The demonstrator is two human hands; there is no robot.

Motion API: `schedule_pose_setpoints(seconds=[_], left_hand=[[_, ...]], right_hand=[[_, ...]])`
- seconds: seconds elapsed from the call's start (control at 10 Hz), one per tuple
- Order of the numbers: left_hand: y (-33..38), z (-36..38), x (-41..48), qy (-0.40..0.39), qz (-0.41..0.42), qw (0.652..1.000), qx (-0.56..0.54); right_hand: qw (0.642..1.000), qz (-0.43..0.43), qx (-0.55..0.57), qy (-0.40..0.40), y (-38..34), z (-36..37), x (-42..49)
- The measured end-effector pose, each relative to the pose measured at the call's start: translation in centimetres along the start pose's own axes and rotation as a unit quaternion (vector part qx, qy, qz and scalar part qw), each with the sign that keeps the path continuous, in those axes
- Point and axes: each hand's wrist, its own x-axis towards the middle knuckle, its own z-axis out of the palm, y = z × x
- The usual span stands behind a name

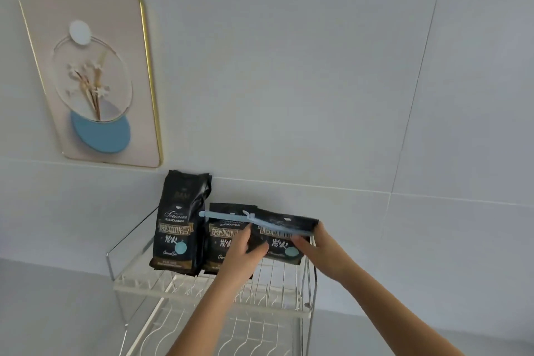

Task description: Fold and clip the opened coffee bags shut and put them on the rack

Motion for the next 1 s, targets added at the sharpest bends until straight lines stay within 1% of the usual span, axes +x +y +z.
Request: schedule_pose_setpoints(seconds=[0.1, 0.2, 0.3, 0.4, 0.7, 0.8, 0.9, 1.0], left_hand=[[-2.0, 0.8, 1.9, -0.050, -0.066, 0.996, 0.019], [-3.7, 1.6, 2.9, -0.046, -0.097, 0.994, 0.029], [-4.0, 1.7, 3.5, -0.044, -0.103, 0.994, 0.011], [-4.1, 1.5, 3.4, -0.045, -0.105, 0.993, -0.003], [-3.5, 1.2, 2.6, -0.024, -0.095, 0.995, 0.011], [-3.0, 1.5, 1.9, -0.013, -0.099, 0.993, 0.069], [-2.1, 1.7, 1.3, -0.013, -0.078, 0.988, 0.133], [0.0, 1.1, 0.9, -0.007, -0.017, 0.977, 0.213]], right_hand=[[0.982, 0.063, -0.173, 0.050, 3.3, 0.5, 1.3], [0.985, 0.042, -0.144, 0.081, 4.6, 0.5, 1.7], [0.983, 0.039, -0.153, 0.098, 4.8, 0.9, 2.8], [0.976, 0.063, -0.174, 0.116, 4.7, 1.2, 3.7], [0.960, 0.097, -0.237, 0.112, 4.0, 0.6, 5.5], [0.966, 0.074, -0.227, 0.098, 3.1, 0.8, 5.0], [0.964, 0.017, -0.251, 0.088, 2.5, 0.7, 4.0], [0.953, -0.036, -0.289, 0.084, 1.1, -0.5, 2.6]])
